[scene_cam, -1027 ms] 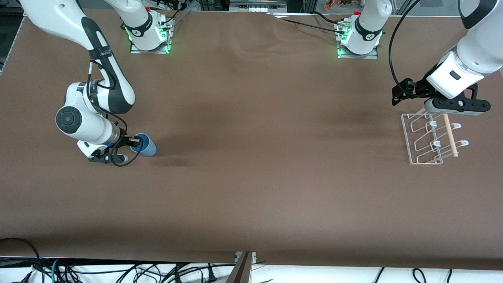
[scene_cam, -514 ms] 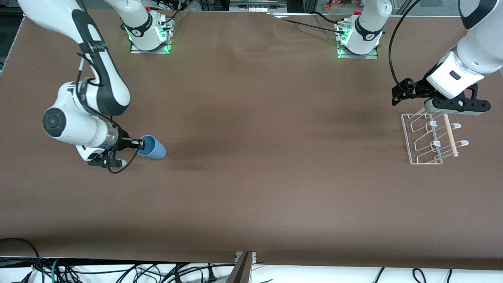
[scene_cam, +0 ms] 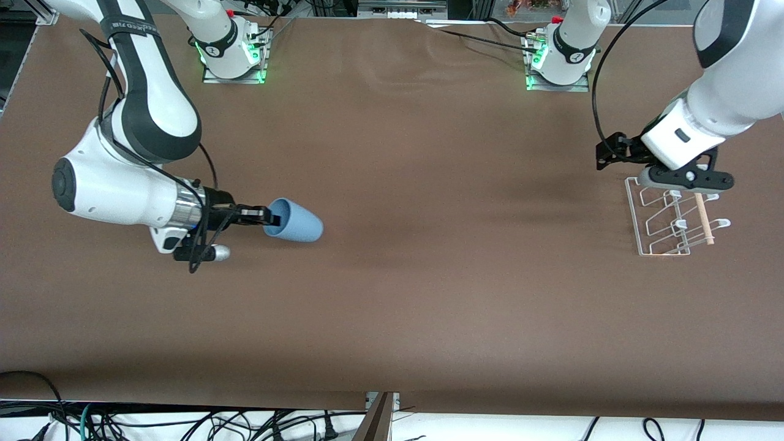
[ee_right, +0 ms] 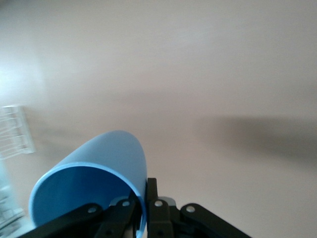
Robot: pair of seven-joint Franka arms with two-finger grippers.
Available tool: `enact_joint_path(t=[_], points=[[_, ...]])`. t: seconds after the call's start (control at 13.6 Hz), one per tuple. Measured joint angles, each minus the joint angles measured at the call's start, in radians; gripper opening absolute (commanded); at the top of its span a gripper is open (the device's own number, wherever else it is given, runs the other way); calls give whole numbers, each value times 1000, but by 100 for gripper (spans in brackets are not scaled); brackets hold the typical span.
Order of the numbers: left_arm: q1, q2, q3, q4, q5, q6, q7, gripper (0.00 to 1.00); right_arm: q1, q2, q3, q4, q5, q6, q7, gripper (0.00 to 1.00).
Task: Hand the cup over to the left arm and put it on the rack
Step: 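Lift the cup with the right gripper while the left gripper approaches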
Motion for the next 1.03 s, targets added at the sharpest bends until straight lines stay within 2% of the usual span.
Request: enact_joint_path(t=[0.15,0.37,0.59,0.88,1.03], points=[[-5,14,-13,5,0,0,1,100,42,26,3,33,113,1,0,0],[-13,50,-21,29,-17,5,17,100,114,66,5,98,226,6,1,0],[-34,111,-33,112,-119,7,45,100,179,109,6,161,318,62,1,0],[-35,180,-32,188,-288,8,325,100,261,167,7,232,346,132,3,0],[-35,211,-32,222,-361,10,472,100,287,186,7,256,402,137,3,0]])
